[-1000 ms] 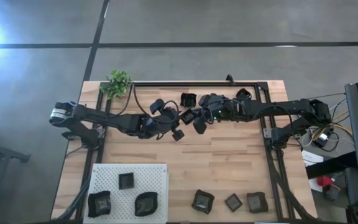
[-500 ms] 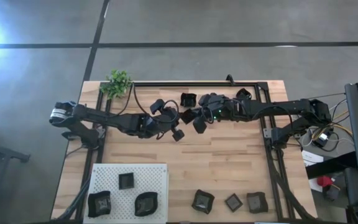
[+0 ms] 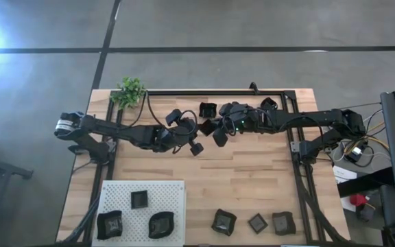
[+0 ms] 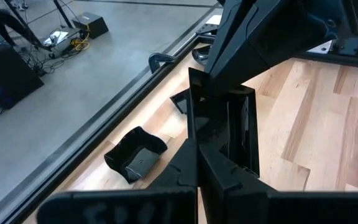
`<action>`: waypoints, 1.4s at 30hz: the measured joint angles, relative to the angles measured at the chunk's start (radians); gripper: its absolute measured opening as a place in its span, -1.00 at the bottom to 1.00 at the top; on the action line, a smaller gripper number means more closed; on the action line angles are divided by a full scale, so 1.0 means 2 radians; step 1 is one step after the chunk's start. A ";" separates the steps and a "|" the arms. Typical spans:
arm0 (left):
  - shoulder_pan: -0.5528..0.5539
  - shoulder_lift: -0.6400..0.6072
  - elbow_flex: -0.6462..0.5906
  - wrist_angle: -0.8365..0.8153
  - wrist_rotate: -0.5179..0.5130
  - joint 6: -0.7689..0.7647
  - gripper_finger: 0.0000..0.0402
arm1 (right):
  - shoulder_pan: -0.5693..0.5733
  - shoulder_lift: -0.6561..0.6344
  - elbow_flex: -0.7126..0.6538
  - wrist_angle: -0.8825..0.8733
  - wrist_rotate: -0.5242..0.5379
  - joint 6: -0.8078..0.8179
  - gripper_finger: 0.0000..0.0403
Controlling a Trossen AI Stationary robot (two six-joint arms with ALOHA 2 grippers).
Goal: Pick & Place Mini shaped plates
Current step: Stack the square plate on top of the square plate on the shelf
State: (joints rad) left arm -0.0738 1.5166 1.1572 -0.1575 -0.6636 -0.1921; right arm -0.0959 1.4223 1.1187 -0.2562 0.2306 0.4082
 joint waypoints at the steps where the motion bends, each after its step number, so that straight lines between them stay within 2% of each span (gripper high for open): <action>1: 0.000 0.000 0.000 0.000 0.000 0.000 -1.00 | 0.000 0.000 0.000 0.000 0.000 0.000 -0.96; 8: 0.000 0.000 0.000 0.000 0.001 -0.010 -1.00 | 0.000 0.000 0.000 0.000 -0.004 0.002 -0.90; 19: 0.001 0.000 0.000 0.000 0.014 -0.019 -1.00 | 0.005 -0.004 0.003 0.001 -0.015 0.001 -0.50; 26: 0.002 -0.014 0.000 -0.003 0.016 -0.024 -1.00 | 0.013 -0.020 0.003 0.000 -0.015 0.000 -0.34; 32: 0.003 -0.032 0.000 -0.030 0.022 -0.031 -1.00 | 0.019 -0.040 0.003 0.000 -0.015 -0.001 -0.28; 42: 0.003 -0.060 0.000 -0.094 0.045 -0.051 -1.00 | 0.027 -0.075 0.003 0.000 -0.015 -0.001 -0.31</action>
State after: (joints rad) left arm -0.0673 1.3966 1.1576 -0.3450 -0.5728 -0.2951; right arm -0.0419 1.2730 1.1255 -0.2560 0.2008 0.4068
